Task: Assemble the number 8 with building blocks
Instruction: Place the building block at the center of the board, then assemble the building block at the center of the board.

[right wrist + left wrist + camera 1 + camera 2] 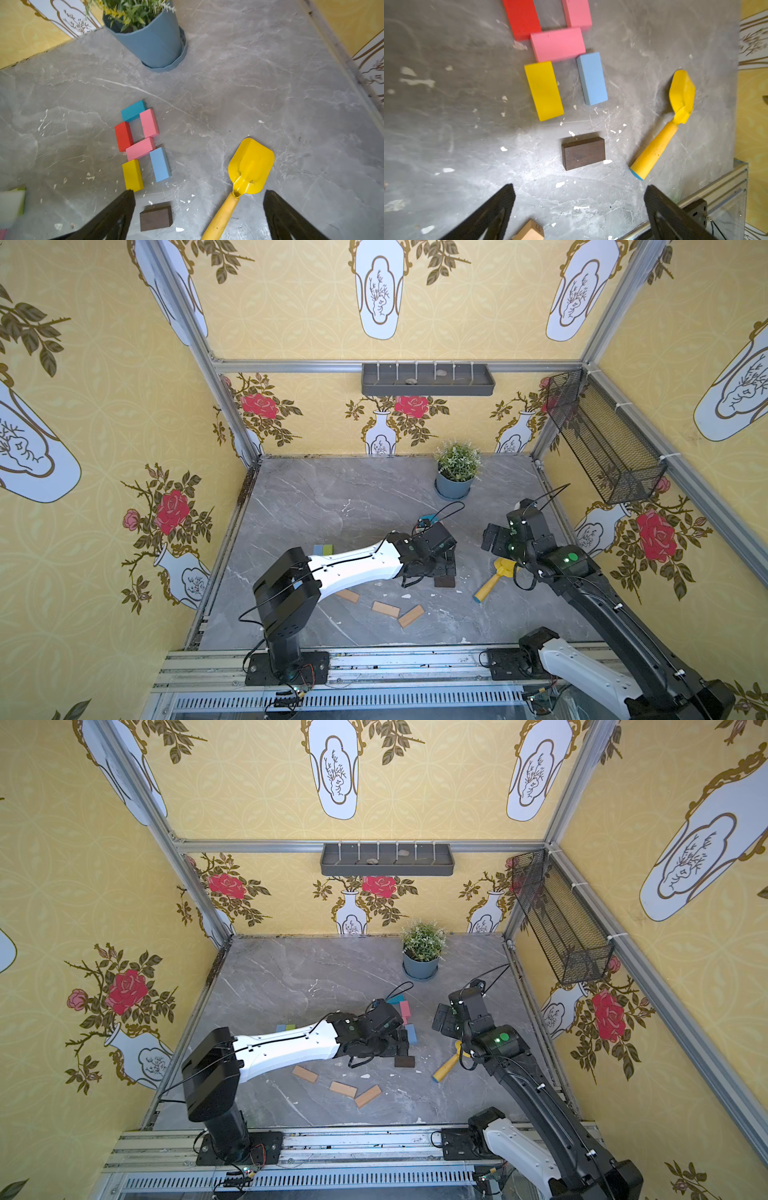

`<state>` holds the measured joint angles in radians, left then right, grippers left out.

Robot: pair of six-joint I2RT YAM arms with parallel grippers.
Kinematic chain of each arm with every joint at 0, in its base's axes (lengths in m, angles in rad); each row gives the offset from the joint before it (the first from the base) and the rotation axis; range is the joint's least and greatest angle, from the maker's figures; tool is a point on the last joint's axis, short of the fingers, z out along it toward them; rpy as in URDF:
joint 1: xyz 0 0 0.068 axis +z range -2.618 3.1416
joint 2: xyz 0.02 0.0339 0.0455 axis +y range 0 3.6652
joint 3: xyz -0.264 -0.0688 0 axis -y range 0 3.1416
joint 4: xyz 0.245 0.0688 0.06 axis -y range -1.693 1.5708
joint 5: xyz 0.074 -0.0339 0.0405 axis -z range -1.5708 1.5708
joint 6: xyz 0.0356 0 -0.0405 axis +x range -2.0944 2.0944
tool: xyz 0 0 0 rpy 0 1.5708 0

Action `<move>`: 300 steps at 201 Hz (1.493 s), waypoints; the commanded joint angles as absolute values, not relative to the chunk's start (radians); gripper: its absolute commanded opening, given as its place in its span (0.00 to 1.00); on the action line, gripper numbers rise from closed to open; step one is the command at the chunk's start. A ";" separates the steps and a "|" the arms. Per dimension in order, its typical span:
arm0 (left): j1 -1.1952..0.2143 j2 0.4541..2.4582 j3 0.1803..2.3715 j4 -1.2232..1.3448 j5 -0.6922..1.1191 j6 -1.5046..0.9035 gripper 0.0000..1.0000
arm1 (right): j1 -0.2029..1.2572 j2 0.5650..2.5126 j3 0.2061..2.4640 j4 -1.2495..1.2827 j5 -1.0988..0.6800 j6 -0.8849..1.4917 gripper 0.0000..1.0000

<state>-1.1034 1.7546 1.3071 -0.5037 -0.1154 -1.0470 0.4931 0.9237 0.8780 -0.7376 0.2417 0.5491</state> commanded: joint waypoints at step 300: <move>-0.873 1.300 0.854 -0.441 -0.252 -0.976 1.00 | 0.847 1.561 0.848 -0.587 0.047 0.657 0.72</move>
